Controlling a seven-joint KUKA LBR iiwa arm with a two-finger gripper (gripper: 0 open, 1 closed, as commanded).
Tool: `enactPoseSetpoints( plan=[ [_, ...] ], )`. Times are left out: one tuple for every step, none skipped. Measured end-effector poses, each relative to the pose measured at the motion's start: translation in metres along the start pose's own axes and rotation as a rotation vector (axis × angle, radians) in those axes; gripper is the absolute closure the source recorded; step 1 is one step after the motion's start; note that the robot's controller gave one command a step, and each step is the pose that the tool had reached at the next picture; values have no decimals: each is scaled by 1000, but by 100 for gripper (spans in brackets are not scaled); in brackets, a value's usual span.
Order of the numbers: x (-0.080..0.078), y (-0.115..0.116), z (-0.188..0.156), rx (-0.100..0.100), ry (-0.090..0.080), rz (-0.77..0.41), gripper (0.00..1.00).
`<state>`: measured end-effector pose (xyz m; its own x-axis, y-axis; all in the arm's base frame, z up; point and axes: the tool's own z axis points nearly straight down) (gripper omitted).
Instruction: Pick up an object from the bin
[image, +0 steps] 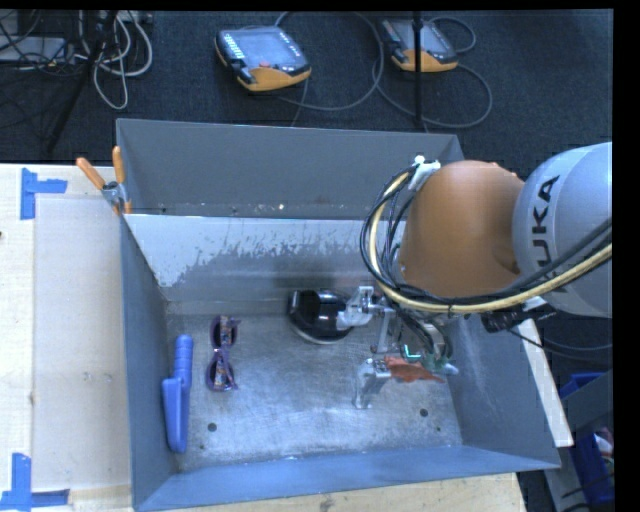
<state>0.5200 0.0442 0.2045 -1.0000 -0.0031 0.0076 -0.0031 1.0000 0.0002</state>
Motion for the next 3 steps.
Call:
enactPoseSetpoints(
  plan=[
    [-1,0,-3,0,-6,1,0],
    [-14,-9,35,0,-11,-92,0],
    [-26,-52,99,0,12,-136,0]
  ],
)
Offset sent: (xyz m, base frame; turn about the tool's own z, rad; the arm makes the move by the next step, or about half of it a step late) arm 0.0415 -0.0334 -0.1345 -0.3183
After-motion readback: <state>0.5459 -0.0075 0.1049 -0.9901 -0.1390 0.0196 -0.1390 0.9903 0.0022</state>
